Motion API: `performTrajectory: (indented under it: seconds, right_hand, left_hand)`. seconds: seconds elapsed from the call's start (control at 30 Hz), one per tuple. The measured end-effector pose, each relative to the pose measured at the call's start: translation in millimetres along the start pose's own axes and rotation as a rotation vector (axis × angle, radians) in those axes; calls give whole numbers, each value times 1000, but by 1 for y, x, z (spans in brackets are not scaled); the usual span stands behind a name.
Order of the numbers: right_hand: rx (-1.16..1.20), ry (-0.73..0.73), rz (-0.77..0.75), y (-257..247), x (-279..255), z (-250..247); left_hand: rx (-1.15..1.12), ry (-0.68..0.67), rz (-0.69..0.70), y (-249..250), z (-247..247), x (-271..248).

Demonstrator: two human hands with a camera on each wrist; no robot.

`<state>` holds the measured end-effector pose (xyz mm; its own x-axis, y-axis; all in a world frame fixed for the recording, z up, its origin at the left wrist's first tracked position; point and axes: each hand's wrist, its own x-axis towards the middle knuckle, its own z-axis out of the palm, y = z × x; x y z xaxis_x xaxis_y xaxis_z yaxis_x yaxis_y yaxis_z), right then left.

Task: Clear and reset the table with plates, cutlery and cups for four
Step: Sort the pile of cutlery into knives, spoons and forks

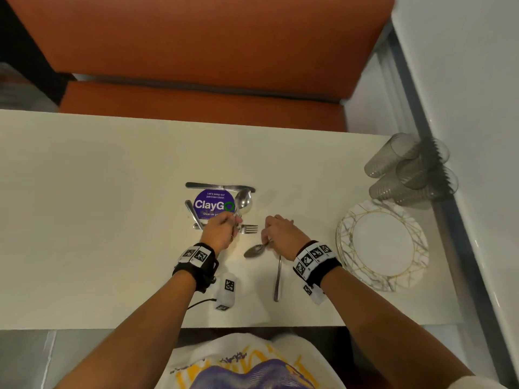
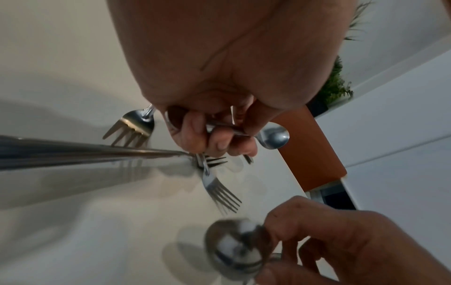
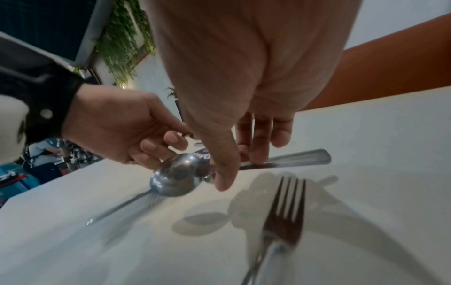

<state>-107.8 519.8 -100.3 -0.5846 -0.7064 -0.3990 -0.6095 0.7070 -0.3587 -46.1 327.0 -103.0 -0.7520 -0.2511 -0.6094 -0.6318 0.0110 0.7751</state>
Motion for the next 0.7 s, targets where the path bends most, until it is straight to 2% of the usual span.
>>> performTrajectory:
  seconds: [0.1,0.23,0.37,0.5,0.6,0.7]
  right_hand:
    - [58,56,-26,11,4,-20]
    - [248,230,24,16,8,-54]
    - [630,385,155,6,12,-76]
    - [947,437,275,-5,21,-79]
    - [997,459,335,-10,26,-75]
    - [1042,462,372,-10,31,-74]
  left_hand:
    - [-30,30,11,6,-2,1]
    - [-28,25,37,16,3,4]
    - [-121,-6,40,27,14,8]
    - [-175,-61,12,41,23,8]
    - [-179,-123,1,53,29,5]
    - [-140,-99,-7,57,31,4]
